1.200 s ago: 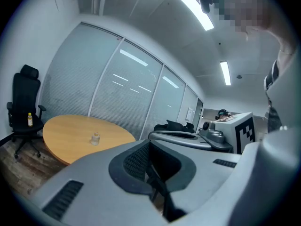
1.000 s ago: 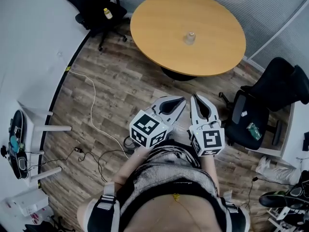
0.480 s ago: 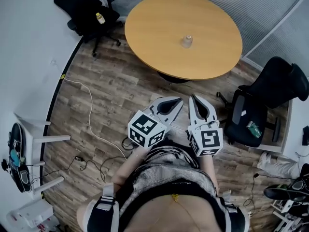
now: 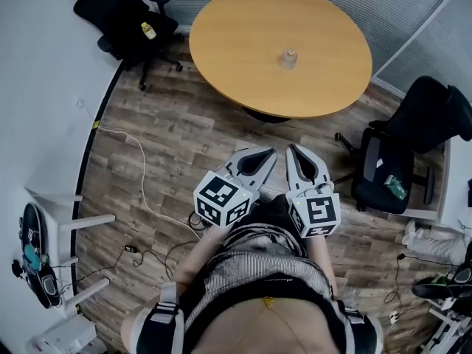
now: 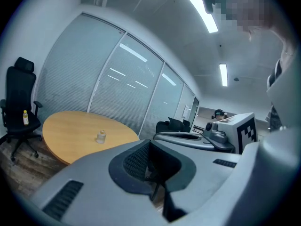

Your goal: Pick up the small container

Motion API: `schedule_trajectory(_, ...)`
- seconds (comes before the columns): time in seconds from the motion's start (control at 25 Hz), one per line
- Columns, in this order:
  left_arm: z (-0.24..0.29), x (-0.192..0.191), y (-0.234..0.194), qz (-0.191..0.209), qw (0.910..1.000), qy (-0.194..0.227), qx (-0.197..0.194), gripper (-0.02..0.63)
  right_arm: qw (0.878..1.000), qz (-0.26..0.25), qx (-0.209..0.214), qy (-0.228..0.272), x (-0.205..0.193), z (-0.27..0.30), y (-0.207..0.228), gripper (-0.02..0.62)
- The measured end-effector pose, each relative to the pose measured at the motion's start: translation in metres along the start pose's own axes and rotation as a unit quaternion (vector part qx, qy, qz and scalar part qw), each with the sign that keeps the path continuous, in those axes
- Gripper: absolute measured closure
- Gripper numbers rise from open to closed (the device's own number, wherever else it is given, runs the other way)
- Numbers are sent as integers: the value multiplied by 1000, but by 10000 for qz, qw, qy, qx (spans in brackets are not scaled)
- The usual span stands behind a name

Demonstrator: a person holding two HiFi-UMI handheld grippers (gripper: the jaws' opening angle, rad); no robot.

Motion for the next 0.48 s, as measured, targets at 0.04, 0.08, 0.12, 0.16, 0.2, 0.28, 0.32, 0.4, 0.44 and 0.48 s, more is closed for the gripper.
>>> schedule_trajectory(0.04,-1,0,-2,-15,10000,0,-17,601,10000,11,-17,-10,0,0,-3,574)
schedule_trajectory(0.08,-2,0,-4,-22,10000,-2,-39,601,10000,27,-34,-18,0,0,-4,574)
schedule_trajectory(0.12,-2,0,-5,-20,10000,-4,-61,601,10000,42,-56,-24,1,-1,-5,574)
schedule_trajectory(0.16,-2,1,-6,-14,10000,-4,-80,601,9999,52,-82,-32,1,-1,-5,574)
schedule_trajectory(0.2,-1,1,-7,-7,10000,0,-95,601,9999,57,-111,-41,1,-2,-5,574)
schedule_trajectory(0.28,0,4,-8,20,9999,17,-116,601,9998,47,-170,-60,2,0,-4,574)
schedule_trajectory(0.32,2,5,-8,38,9999,32,-125,601,9998,34,-201,-60,2,1,-3,574)
schedule_trajectory(0.4,4,8,-9,60,9999,82,-118,601,9997,7,-253,-21,4,2,2,574)
schedule_trajectory(0.44,6,9,-9,54,9999,109,-103,601,9997,4,-256,8,5,3,5,574)
schedule_trajectory(0.48,7,10,-11,35,9999,130,-81,601,9997,13,-242,33,6,5,8,574)
Point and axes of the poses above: the fingertips, and each gripper's own axes: z forward along the fingers, y to its right, x out of its top, the point moved 9 cm from there along -z, backward along the fingers, and after that the axes turned 7 degrees about -y, right-handed, at the moved point
